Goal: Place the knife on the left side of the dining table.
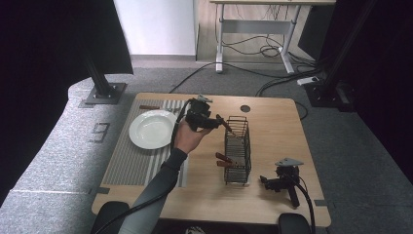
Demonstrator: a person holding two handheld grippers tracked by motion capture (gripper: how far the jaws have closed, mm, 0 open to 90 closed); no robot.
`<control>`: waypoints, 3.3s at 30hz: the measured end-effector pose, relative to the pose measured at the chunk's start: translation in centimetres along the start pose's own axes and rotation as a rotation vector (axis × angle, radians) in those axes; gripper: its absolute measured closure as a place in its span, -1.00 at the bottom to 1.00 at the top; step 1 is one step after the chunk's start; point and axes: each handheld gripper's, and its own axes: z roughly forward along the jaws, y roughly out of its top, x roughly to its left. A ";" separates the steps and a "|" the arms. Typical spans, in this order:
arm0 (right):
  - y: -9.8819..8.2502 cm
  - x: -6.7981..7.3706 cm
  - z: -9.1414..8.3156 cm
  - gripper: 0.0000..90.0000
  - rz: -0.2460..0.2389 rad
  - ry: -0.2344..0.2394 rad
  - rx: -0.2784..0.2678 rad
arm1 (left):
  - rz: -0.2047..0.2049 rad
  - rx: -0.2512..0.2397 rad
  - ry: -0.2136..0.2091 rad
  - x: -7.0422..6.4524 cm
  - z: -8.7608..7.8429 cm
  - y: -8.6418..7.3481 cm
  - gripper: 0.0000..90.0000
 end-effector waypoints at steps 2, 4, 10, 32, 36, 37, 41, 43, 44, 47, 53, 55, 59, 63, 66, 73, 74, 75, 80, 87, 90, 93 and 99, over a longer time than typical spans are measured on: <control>0.0 0.0 0.0 -1.00 0.000 0.000 0.000 | -0.017 -0.001 -0.011 -0.1 0.4 0.1 -0.02; 0.0 0.0 0.0 -1.00 0.000 0.000 0.000 | -0.033 0.005 -0.018 -0.1 0.8 0.2 0.05; 0.0 0.0 0.0 -1.00 -0.001 0.000 0.000 | -0.080 0.007 -0.035 0.1 1.5 0.2 0.37; 0.0 0.0 0.0 -1.00 -0.001 0.000 0.000 | -0.176 -0.062 -0.166 0.9 1.2 0.0 0.69; 0.0 0.0 0.0 -1.00 -0.001 0.000 0.000 | -0.167 -0.083 -0.160 0.9 0.6 0.2 0.69; 0.0 0.0 0.0 -1.00 -0.002 0.000 0.000 | -0.164 -0.088 -0.161 0.9 0.4 0.3 0.69; 0.0 0.0 0.0 -1.00 0.001 0.000 0.001 | -0.146 -0.109 -0.170 0.7 -0.5 0.6 0.70; 0.0 0.0 0.0 -1.00 0.001 0.000 0.001 | -0.142 -0.114 -0.174 0.6 -0.7 0.7 0.70; 0.0 0.0 0.0 -1.00 0.001 0.000 0.001 | -0.141 -0.119 -0.176 0.6 -0.9 0.7 0.70; 0.0 0.0 0.0 -1.00 0.000 0.000 0.001 | -0.134 -0.128 -0.184 0.6 -1.5 0.9 0.70; 0.0 0.0 0.0 -1.00 0.000 0.000 0.001 | -0.133 -0.160 -0.203 0.9 -3.6 1.3 0.70; 0.0 0.0 0.0 -1.00 0.000 0.000 0.001 | -0.126 -0.174 -0.201 1.0 -4.6 1.4 0.71; 0.0 0.0 0.0 -1.00 0.001 0.000 0.001 | -0.117 -0.189 -0.196 1.2 -5.9 1.5 0.71; 0.0 0.0 0.0 -1.00 0.001 0.000 0.001 | -0.113 -0.205 -0.190 1.6 -7.6 1.4 0.71; 0.0 0.0 0.0 -1.00 -0.001 0.001 0.002 | -0.114 -0.213 -0.186 2.1 -8.8 1.2 0.71; 0.0 0.0 0.0 -1.00 0.001 0.001 0.002 | -0.138 -0.239 -0.176 3.6 -11.2 0.0 0.71; 0.0 0.0 0.0 -1.00 0.001 0.001 0.002 | -0.137 -0.240 -0.171 3.8 -11.3 -0.2 0.71; 0.0 0.0 0.0 -1.00 0.000 0.001 0.002 | -0.146 -0.243 -0.171 4.2 -11.7 -0.6 0.71; 0.0 0.0 0.0 -1.00 0.001 0.001 0.002 | -0.153 -0.242 -0.162 4.9 -12.4 -1.5 0.71; 0.0 0.0 0.0 -1.00 0.001 0.001 0.002 | -0.183 -0.239 -0.146 6.4 -13.6 -3.8 0.72; 0.0 0.0 0.0 -1.00 0.001 0.001 0.002 | -0.199 -0.234 -0.138 7.2 -14.1 -5.0 0.72; 0.0 0.0 0.0 -1.00 0.001 0.001 0.001 | -0.222 -0.234 -0.132 7.9 -14.6 -6.1 0.72; 0.0 0.0 0.0 -1.00 0.000 0.001 0.002 | -0.275 -0.225 -0.116 9.4 -15.4 -9.1 0.72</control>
